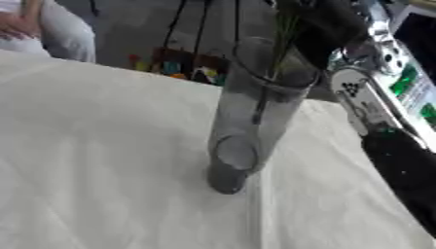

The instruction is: Arrange flowers into the vase.

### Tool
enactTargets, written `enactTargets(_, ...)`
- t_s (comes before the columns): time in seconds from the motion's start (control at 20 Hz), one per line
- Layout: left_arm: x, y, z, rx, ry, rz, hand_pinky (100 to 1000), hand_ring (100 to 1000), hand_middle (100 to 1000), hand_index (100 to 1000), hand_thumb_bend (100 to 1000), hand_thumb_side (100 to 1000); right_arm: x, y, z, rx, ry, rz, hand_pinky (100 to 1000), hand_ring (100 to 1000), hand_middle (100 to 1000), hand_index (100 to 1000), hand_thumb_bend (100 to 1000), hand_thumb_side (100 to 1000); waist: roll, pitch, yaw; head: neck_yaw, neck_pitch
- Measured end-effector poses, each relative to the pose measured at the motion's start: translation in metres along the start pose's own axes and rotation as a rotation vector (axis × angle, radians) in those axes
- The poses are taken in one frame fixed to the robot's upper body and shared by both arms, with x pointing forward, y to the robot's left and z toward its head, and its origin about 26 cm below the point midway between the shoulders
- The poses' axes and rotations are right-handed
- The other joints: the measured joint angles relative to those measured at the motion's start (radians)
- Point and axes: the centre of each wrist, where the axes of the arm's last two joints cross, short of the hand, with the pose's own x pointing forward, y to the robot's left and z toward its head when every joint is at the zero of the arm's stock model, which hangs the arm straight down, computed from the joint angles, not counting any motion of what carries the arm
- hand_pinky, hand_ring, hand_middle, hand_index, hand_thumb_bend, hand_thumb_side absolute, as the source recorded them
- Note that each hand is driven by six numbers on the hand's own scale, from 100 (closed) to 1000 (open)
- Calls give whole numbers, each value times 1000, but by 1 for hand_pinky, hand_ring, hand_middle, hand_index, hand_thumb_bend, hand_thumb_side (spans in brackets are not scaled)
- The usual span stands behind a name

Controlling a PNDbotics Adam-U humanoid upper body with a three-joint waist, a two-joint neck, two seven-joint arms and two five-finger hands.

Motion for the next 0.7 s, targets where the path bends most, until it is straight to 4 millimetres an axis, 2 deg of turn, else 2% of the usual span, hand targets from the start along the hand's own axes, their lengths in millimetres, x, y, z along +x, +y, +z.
enactTargets(0.35, 0, -1, 0, 2, 0, 7, 533, 634, 658, 826, 100, 1000, 1, 7, 6, 29, 17, 42, 1000, 1000, 478, 313, 100, 435, -1, 0, 0, 2, 0)
enactTargets(0.45, 0, -1, 0, 2, 1, 8, 534, 634, 659, 826, 100, 1000, 2, 8, 7, 34, 12, 52, 1000, 1000, 483, 332, 109, 474, -1, 0, 0, 2, 0)
enactTargets(0.5, 0, -1, 0, 2, 1, 8, 534, 634, 659, 826, 100, 1000, 2, 8, 7, 36, 9, 56, 1000, 1000, 486, 351, 146, 518, -1, 0, 0, 2, -1)
enactTargets(0.7, 0, -1, 0, 0, 3, 8, 534, 634, 659, 827, 100, 1000, 4, 9, 6, 42, -10, 64, 1000, 1000, 487, 381, 162, 565, -1, 1, 0, 2, -1)
